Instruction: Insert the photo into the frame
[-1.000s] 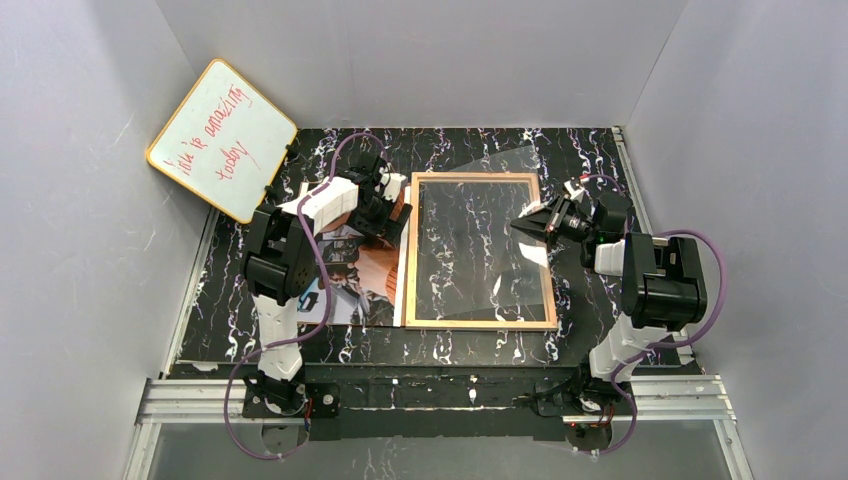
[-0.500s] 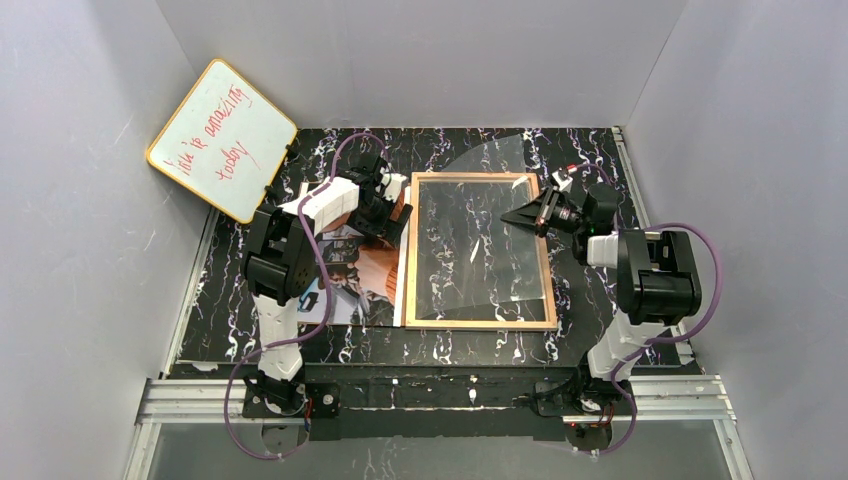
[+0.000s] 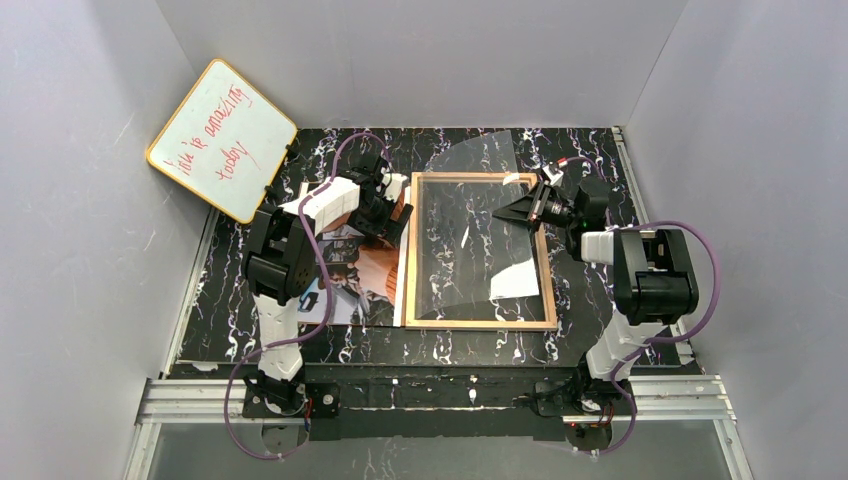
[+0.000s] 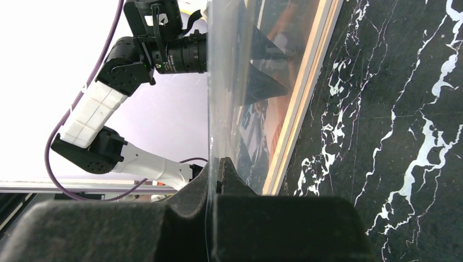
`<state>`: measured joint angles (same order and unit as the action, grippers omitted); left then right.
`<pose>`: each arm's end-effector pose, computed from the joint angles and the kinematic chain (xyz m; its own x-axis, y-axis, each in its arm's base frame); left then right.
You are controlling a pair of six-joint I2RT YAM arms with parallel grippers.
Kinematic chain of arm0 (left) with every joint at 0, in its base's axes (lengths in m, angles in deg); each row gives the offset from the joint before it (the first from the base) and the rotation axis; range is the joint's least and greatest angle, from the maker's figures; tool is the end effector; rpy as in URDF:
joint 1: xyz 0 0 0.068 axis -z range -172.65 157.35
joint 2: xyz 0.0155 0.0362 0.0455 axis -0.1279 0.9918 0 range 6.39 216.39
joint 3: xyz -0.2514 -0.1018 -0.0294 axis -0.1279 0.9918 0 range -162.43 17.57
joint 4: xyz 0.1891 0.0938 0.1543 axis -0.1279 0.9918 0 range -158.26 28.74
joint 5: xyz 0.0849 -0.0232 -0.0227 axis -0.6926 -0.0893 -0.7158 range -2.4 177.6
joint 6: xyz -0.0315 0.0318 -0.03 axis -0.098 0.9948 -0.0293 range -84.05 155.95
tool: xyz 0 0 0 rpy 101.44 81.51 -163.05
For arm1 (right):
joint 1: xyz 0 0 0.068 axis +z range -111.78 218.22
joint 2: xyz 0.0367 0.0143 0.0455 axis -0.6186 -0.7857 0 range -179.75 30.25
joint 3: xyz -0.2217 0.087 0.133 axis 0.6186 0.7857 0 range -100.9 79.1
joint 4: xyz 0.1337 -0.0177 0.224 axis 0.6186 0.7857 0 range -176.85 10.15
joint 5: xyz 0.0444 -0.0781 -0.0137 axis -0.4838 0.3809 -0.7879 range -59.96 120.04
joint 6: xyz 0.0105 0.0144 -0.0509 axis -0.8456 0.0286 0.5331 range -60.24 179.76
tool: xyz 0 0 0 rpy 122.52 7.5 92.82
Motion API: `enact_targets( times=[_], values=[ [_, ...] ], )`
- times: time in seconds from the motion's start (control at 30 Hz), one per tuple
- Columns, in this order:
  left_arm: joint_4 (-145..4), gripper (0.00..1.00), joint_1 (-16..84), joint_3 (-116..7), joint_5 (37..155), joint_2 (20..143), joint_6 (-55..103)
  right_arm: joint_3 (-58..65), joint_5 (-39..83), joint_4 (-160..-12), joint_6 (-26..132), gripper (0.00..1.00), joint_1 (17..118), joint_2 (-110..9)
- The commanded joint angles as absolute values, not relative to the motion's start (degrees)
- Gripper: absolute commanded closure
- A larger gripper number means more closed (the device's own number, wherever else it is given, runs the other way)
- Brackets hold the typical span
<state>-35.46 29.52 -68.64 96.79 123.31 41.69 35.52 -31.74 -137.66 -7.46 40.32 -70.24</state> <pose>0.3956 -0.1673 0.1777 -0.7807 0.4249 -0.4582 0.5193 0.8490 -0.0975 0.3411 0.0440 0.1908 -0.8644 0.4045 -0.2986 -0.2477 0.1740 0.9531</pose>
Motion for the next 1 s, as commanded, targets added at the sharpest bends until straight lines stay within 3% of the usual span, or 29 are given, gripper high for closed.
enact_targets(
  times=[0.0,0.63,0.97],
  values=[
    [-34.4,0.07,30.1,-66.9,99.0,126.8,41.4,33.6,-31.3,-136.9,-7.8,0.99,41.7,-69.3],
    [-34.4,0.07,30.1,-66.3,99.3,126.2,41.4,31.5,-27.8,-133.7,-11.3,0.99,43.5,-64.2],
    [-34.4,0.07,30.1,-66.5,99.6,125.9,41.2,25.2,-24.6,-117.4,-1.7,0.99,46.7,-62.6]
  ],
)
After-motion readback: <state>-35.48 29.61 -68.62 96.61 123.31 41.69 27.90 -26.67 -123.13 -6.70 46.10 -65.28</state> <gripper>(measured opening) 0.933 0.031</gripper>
